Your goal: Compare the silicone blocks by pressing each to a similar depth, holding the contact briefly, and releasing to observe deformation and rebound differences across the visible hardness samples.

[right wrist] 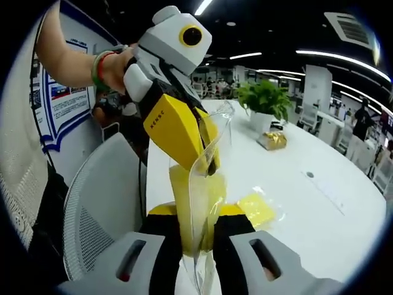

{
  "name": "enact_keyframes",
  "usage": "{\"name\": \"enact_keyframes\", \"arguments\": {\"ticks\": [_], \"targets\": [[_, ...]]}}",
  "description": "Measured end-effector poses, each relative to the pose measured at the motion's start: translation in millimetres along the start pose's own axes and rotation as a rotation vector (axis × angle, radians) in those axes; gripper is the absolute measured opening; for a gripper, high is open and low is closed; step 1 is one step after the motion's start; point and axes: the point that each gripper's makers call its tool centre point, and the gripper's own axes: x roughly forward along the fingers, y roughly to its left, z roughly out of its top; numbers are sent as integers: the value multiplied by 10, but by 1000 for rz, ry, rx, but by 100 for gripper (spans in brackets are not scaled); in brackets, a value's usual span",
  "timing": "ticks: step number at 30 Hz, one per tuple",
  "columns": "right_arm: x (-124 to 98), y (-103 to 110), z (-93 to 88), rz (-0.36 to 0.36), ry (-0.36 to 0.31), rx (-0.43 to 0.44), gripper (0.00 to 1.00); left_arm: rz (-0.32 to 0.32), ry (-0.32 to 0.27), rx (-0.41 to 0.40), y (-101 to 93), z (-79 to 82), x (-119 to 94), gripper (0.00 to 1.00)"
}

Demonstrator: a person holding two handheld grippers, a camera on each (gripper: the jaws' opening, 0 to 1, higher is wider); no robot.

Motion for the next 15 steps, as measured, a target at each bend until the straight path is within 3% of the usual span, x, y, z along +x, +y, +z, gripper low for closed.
{"name": "enact_keyframes", "arguments": {"ticks": [7, 9, 10, 15], "targets": [[17, -42, 12, -15, -21, -47, 20, 13, -7, -19, 22, 7, -1, 0], [18, -44, 12, -15, -24, -57, 22, 12, -6, -83, 30, -3, 1, 0], [15, -50, 14, -20, -28, -72, 22, 15, -13, -62, 47, 8, 0, 0], [5, -56, 12, -25, -30, -119, 27, 14, -31, -104, 57, 14, -2, 0]]}}
